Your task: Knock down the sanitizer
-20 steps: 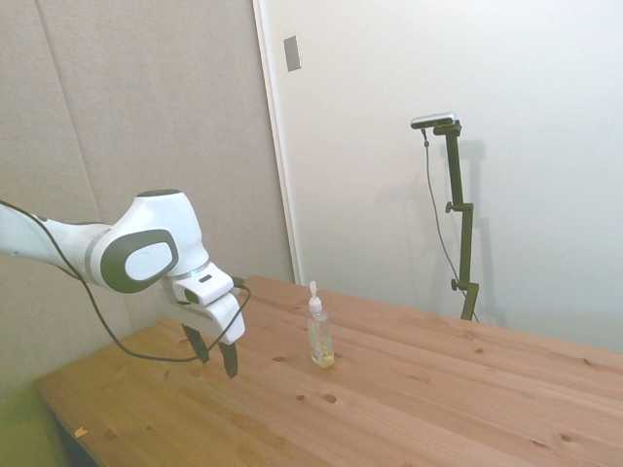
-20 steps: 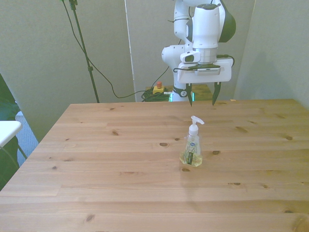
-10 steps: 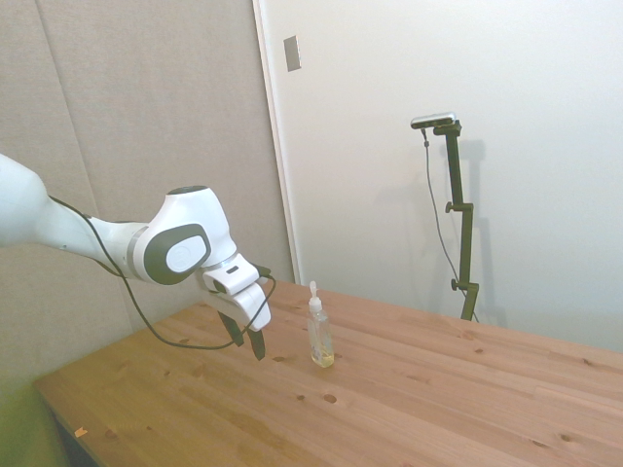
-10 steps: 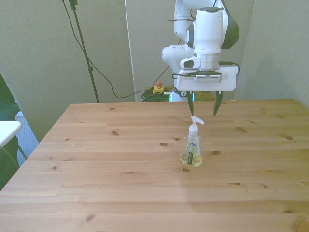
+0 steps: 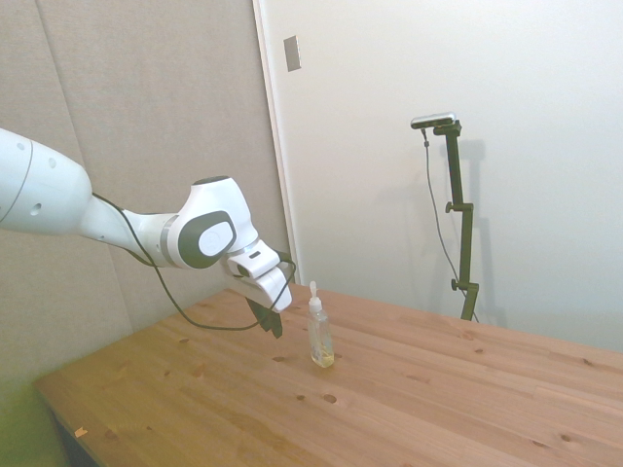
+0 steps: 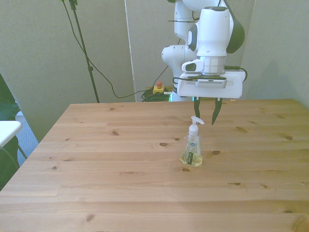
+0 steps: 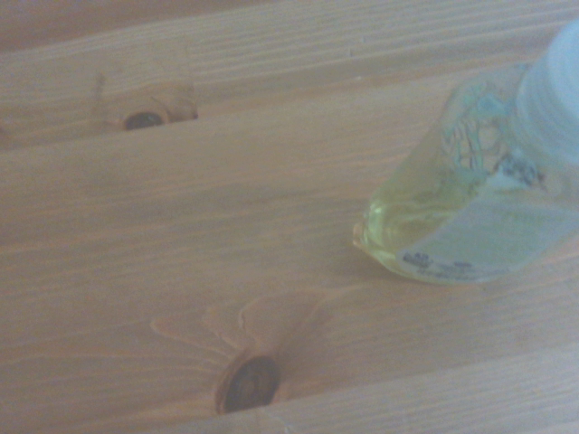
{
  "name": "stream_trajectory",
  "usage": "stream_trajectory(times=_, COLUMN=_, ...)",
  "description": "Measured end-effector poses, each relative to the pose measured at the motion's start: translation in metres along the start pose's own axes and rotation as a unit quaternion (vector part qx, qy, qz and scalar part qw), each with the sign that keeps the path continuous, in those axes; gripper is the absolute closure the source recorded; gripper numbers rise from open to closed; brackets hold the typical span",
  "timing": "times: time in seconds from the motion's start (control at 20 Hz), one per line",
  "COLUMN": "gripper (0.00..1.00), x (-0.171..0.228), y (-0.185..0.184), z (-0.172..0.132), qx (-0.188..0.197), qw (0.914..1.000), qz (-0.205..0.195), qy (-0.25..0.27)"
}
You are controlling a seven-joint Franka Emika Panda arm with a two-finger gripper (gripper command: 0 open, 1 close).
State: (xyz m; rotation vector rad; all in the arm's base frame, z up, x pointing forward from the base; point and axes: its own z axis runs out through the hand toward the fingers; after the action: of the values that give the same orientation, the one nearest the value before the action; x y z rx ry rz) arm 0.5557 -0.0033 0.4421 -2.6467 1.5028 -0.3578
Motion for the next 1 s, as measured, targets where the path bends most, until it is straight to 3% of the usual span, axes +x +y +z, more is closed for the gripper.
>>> stream_trajectory(times=0.65, gripper=1.0, x=0.031, y=-0.03, z=0.009, qx=-0.012, qw=0.9998, qz=0.018, qy=0.005)
stream_trajectory(times=1.0, gripper=1.0, x=0.074, y=-0.038, z=0.016, qx=-0.012, qw=0.9987, qz=0.047, qy=0.018)
